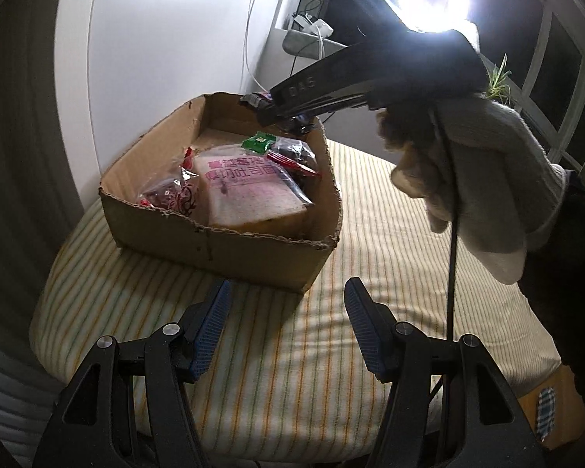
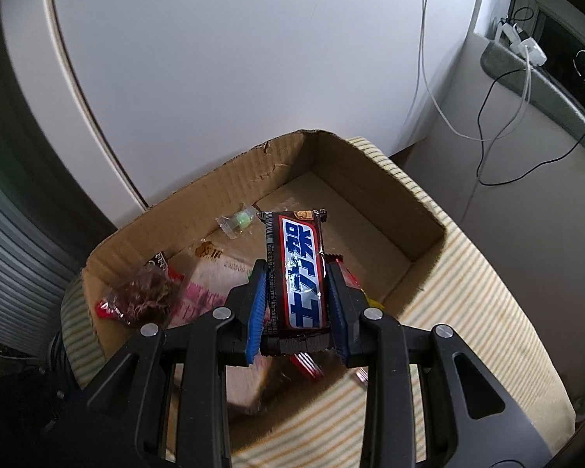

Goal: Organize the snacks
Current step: 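Carry the candy bar with the right gripper into the box, then open the right gripper to drop the candy bar in the box, then move the right gripper to the pink wrapped candy and grasp it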

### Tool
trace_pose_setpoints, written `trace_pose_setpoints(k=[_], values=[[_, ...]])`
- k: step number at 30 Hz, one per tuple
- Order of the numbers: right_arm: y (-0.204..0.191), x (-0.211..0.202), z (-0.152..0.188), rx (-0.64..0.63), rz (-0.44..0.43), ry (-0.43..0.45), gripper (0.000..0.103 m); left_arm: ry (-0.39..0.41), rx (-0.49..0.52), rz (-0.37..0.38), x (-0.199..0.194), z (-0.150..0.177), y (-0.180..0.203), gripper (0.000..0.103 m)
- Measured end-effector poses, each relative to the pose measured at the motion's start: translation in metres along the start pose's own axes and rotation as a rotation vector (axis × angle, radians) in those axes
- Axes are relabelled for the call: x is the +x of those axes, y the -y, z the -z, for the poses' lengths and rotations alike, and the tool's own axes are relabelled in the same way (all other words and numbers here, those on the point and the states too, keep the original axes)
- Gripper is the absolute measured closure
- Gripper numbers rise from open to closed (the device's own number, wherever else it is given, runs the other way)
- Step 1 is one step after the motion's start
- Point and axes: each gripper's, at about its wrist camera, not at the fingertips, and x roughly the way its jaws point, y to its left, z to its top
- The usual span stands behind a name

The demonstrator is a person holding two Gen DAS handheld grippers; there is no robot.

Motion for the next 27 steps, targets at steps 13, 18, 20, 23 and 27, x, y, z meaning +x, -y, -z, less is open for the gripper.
trace_pose_setpoints(k=[13,18,20,23,27], values=[[0.000,0.014,-0.003,0.005,0.007,-0.001,0.059,-0.002,-0.013,-0.002,0.004,-0.001,0.002,0.043],[0.005,0.009,-0.002,0.011,0.011,0.007,0.056,-0.016,-0.009,0.014,0.003,-0.001,0.004,0.043],[0.006,0.008,-0.001,0.014,0.013,0.011,0.055,-0.017,-0.007,0.015,0.003,-0.001,0.005,0.043],[0.008,0.006,0.000,0.017,0.011,0.014,0.054,-0.016,-0.005,0.015,0.002,-0.001,0.005,0.043],[0.009,0.003,0.001,0.017,0.012,0.014,0.054,-0.015,-0.005,0.015,0.002,0.000,0.005,0.043]])
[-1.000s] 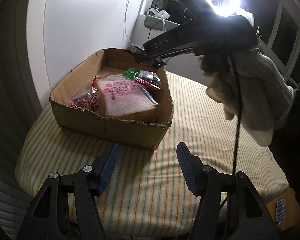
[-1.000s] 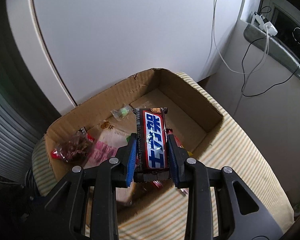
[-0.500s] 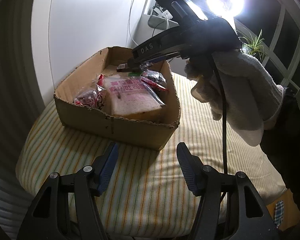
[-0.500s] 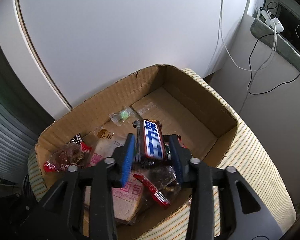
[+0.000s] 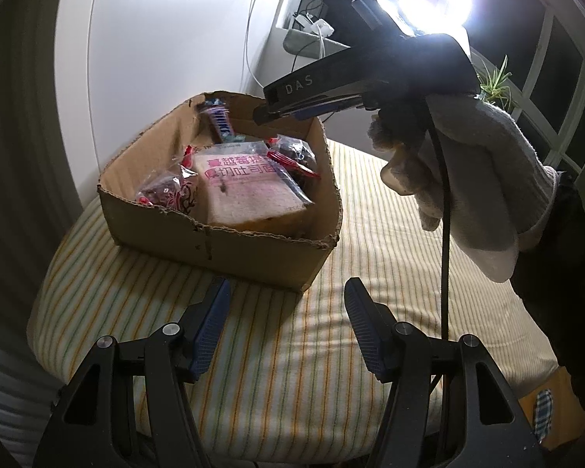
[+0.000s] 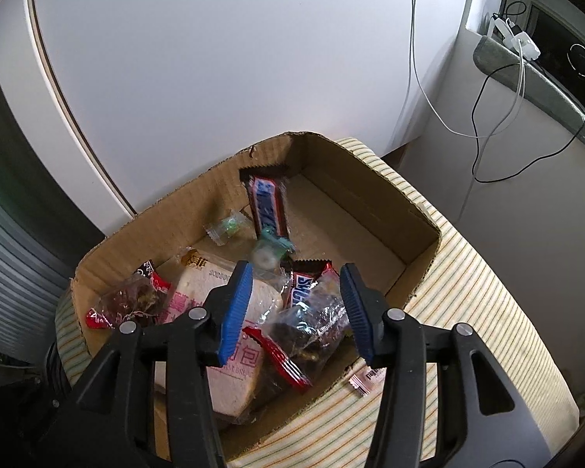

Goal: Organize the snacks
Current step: 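Move the right gripper to the pink wrapped candy and grasp it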

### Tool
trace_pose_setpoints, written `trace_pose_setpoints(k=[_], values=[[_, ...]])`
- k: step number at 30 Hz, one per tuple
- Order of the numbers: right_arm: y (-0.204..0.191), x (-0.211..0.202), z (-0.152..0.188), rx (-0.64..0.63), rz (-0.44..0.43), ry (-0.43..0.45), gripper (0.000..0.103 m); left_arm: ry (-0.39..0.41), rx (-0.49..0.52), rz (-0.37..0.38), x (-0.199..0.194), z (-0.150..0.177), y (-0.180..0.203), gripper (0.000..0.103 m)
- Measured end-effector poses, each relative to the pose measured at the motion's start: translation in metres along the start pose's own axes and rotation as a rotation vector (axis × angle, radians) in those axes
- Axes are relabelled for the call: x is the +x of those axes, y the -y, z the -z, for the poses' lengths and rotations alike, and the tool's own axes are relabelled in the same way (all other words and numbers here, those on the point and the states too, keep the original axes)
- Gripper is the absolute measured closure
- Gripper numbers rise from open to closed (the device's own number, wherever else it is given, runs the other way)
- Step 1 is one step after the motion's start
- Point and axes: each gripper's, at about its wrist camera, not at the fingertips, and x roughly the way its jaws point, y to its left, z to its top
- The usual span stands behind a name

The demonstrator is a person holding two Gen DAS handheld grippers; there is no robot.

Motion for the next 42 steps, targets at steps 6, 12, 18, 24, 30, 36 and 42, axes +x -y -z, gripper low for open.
trace_pose_setpoints(k=[6,12,18,24,30,36,42], values=[[0.001,-0.005,0.001,-0.001,0.009,0.007,0.047,0.002,0.003,0.000,-0.001,0.000,0.001,0.043],[0.006,-0.018,0.005,-0.004,0.020,0.027,0.033,0.004,0.003,0.000,-0.003,0.000,-0.001,0.043],[0.034,-0.039,0.018,0.037,0.038,0.044,0.031,0.005,0.000,0.002,-0.004,0.002,0.000,0.043],[0.071,-0.037,0.041,0.127,0.010,-0.003,0.031,-0.001,0.008,0.006,-0.001,0.003,0.004,0.043],[0.106,-0.009,0.061,0.302,-0.051,-0.118,0.052,-0.016,0.013,0.008,0.002,0.006,0.006,0.043],[0.112,0.020,0.071,0.417,-0.084,-0.163,0.062,-0.023,0.012,0.001,0.003,0.007,0.004,0.043],[0.111,0.037,0.071,0.467,-0.089,-0.175,0.067,-0.021,0.007,-0.004,-0.001,0.008,0.000,0.043]])
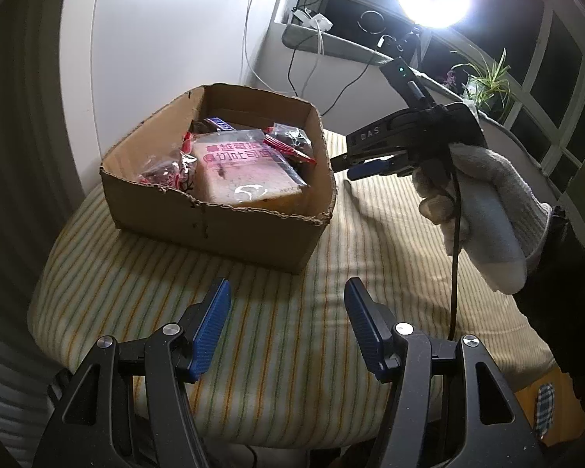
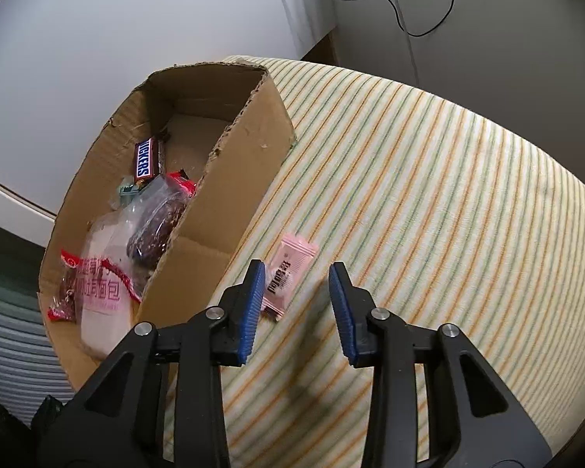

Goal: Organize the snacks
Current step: 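Move the right gripper to the pink wrapped candy and grasp it, then carry the pink candy with the right gripper into the box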

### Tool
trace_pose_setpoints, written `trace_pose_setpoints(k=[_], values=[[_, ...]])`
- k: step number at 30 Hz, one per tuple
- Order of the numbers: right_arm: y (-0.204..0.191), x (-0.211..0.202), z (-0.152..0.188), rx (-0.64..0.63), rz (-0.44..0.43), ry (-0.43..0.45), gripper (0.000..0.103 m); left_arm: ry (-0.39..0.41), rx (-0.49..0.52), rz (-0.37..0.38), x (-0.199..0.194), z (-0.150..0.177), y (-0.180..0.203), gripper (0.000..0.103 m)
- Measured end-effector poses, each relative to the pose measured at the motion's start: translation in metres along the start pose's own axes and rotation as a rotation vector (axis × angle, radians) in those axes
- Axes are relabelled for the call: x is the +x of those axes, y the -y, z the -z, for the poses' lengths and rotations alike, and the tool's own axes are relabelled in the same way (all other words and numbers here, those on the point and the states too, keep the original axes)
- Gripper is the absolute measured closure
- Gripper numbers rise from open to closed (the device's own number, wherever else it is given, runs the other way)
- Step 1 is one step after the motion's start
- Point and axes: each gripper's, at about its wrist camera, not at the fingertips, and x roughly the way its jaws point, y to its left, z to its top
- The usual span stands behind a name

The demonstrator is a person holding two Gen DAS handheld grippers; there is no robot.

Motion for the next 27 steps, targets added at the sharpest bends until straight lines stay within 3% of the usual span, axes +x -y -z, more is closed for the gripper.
trace_pose_setpoints(k=[11,16,27], values=[[-0.014,0.013,-0.003,-0.041,0.058,-0.005,0.068,-0.002,-0.009,-0.003,0.000,0.001,-0.002,0.043],[-0.023,0.015,0.000,-0.114,0.134,-0.012,0.083,-0.004,-0.007,-0.005,0.000,0.002,-0.001,0.043],[-0.010,-0.001,0.017,-0.133,0.119,0.003,0.083,-0.004,0.008,-0.010,0.002,0.001,0.005,0.043]])
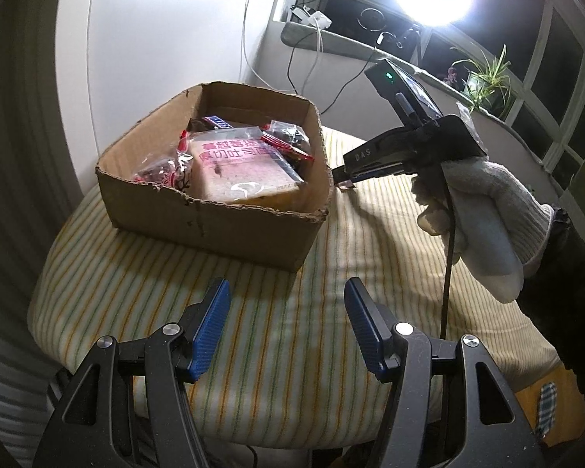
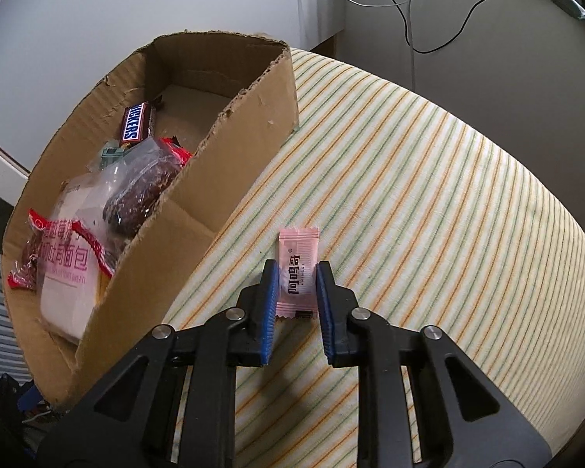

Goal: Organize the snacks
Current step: 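Carry the pink candy with the right gripper into the box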

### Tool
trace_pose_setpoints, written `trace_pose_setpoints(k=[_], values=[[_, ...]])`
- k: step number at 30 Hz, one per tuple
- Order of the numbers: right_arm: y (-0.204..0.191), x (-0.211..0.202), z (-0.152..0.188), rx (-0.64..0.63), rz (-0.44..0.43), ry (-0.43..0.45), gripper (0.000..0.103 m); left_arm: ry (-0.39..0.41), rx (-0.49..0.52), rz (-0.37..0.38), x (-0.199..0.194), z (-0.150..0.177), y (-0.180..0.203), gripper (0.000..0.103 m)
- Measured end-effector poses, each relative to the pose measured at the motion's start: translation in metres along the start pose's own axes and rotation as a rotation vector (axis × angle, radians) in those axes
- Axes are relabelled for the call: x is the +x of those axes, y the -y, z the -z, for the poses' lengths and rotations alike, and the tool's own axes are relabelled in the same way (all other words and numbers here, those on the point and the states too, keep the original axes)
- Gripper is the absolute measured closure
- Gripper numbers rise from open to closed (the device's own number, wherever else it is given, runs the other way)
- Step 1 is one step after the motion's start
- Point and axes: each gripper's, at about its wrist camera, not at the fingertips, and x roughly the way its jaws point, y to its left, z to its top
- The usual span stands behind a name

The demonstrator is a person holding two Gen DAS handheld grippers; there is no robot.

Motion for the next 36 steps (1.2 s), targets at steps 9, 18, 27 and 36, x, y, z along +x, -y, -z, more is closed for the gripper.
trace_pose_setpoints(k=[9,18,27,36], values=[[0.014,-0.031,0.020,0.012,-0.001,0.056,0.083,0.012,0.015,-0.006,0.000,-0.004,0.007,0.043],[-0.004,-0.093,0.034,-0.051,-0.003,0.187,0.083,0.033,0.026,-0.013,-0.003,-0.010,0.010,0.043],[-0.047,-0.124,0.032,-0.141,-0.055,0.261,0.083,0.058,0.025,-0.025,-0.008,-0.015,0.007,0.043],[-0.090,-0.103,0.025,-0.205,-0.092,0.247,0.083,0.066,0.010,-0.028,-0.015,-0.014,-0.002,0.043]])
